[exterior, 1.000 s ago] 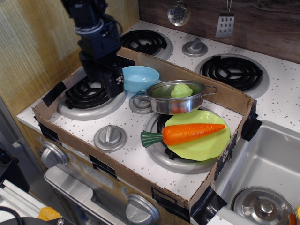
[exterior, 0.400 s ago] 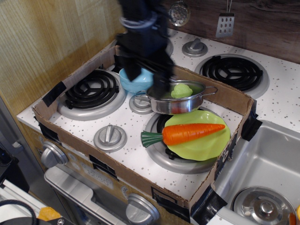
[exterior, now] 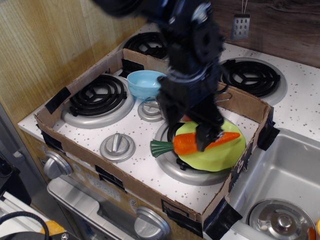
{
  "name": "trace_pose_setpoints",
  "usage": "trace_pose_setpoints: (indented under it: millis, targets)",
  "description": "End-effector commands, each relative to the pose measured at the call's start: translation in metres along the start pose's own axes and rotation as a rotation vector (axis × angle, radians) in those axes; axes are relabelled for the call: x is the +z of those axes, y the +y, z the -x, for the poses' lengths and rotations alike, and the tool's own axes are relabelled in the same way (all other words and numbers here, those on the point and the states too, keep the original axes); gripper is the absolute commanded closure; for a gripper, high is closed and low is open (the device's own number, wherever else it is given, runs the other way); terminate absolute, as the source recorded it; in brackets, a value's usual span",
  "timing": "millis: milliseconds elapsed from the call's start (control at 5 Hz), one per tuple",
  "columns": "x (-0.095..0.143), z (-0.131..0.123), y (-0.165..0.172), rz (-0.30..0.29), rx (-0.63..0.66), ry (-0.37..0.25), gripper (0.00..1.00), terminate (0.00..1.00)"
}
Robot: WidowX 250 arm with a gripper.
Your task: Take carrot off plate
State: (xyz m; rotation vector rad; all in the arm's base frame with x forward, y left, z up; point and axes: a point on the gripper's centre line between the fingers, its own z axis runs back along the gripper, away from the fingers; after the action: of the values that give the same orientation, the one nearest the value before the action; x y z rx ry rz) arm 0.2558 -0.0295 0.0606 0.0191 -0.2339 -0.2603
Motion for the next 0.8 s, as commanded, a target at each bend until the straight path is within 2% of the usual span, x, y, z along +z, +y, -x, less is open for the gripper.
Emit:
trace_pose_setpoints:
  millis: [0, 600]
  targets:
    - [-0.015, 0.005, -0.003, 0.014, -0.032, -0.076, 0.00, 0.00]
    - [-0.030, 0.001, 0.010, 0.035, -0.072, -0.100, 0.00, 0.00]
